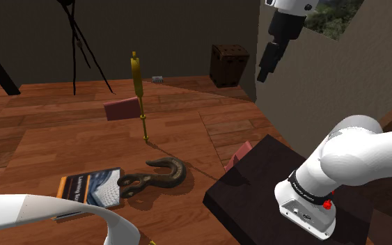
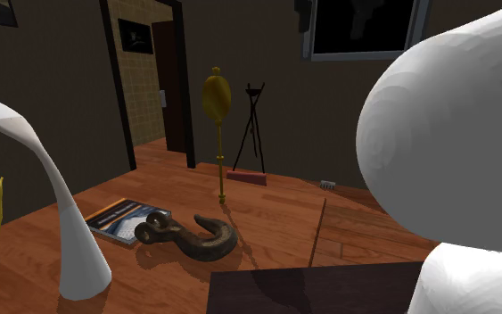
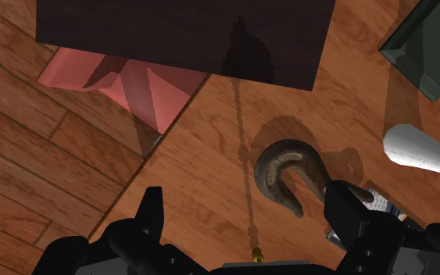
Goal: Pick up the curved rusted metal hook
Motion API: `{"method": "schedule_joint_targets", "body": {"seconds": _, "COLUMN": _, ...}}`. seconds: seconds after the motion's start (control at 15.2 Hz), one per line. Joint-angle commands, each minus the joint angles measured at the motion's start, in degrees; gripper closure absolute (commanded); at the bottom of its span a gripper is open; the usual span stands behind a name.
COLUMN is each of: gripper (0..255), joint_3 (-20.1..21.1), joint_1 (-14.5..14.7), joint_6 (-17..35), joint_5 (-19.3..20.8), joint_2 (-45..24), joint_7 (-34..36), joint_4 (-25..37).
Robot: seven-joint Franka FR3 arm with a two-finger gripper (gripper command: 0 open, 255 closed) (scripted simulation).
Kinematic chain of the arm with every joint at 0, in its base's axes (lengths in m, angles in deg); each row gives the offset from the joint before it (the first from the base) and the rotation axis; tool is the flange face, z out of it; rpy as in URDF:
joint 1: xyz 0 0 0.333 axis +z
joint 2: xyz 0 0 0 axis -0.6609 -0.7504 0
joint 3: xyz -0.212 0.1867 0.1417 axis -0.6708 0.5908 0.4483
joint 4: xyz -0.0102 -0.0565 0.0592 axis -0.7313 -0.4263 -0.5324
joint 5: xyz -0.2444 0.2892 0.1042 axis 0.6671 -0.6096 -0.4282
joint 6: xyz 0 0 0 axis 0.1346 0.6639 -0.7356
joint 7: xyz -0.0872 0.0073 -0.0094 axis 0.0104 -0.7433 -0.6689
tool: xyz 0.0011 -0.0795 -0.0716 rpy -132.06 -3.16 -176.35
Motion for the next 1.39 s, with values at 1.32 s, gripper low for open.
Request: {"method": "schedule_joint_targets", "body": {"seconds": 1.32, "gripper": 0, "joint_3": 16.6, "joint_1": 5.4, "joint_6": 38.2, "joint_5": -0.6, "joint_2": -29.4, "joint_7": 5.4, "joint_4": -7.7}}
